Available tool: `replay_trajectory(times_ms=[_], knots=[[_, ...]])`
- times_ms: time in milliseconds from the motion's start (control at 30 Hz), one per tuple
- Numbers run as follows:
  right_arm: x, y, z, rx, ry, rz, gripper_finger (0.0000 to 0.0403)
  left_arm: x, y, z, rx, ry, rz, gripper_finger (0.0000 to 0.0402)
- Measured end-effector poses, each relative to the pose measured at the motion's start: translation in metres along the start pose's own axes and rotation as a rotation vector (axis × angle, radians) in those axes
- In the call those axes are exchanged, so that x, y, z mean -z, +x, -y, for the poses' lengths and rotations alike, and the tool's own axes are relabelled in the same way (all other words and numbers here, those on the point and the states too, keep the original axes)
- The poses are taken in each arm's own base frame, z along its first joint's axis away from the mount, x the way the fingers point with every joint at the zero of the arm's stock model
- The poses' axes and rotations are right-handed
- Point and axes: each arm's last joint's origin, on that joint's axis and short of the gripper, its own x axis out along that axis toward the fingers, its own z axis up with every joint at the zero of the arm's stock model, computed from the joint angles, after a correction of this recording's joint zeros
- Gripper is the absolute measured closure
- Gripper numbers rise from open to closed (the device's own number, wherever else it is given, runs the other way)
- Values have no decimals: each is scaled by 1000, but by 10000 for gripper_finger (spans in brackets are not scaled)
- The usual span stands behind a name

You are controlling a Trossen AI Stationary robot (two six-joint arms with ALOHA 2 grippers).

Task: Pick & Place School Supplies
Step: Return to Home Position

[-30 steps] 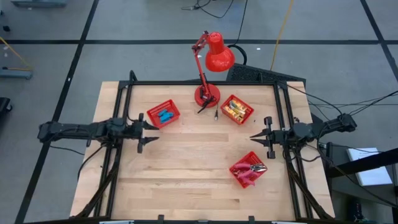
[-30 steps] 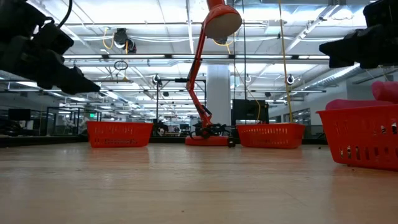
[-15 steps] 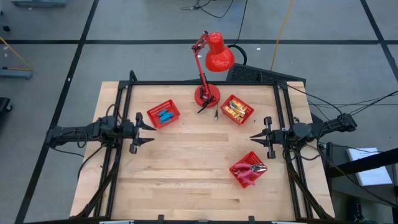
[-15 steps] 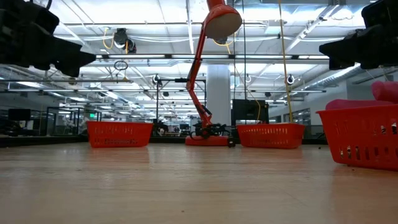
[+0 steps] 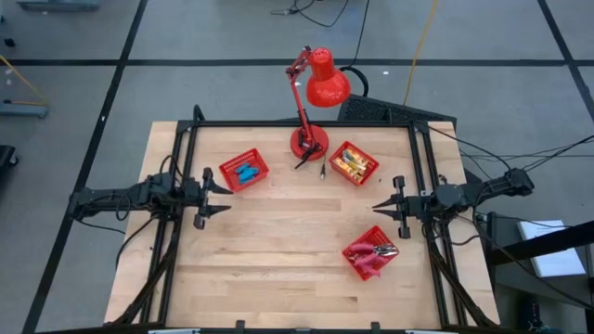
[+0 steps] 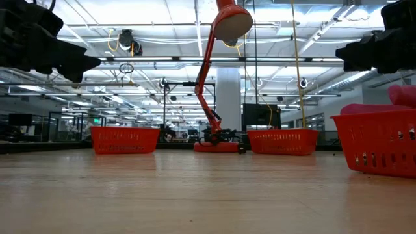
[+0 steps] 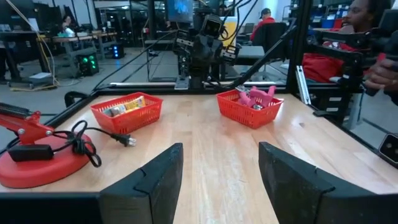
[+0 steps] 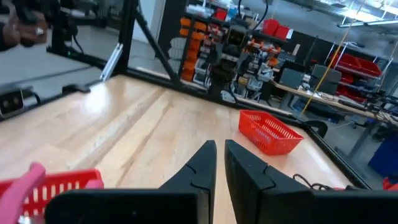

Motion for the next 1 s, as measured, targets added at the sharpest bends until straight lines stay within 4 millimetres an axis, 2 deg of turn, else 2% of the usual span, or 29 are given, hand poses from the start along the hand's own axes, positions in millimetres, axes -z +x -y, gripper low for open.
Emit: replay_trajectory(times_ms=[367, 733, 1000], knots=[[-1, 5, 0, 9, 31, -2, 381, 0, 0, 0, -2, -20, 0, 188], [-2, 5, -1, -1, 215, 3, 381, 0, 0, 0, -5, -49, 0, 188], [-2, 5, -1, -1, 208, 6, 381, 0, 0, 0, -5, -49, 0, 188]])
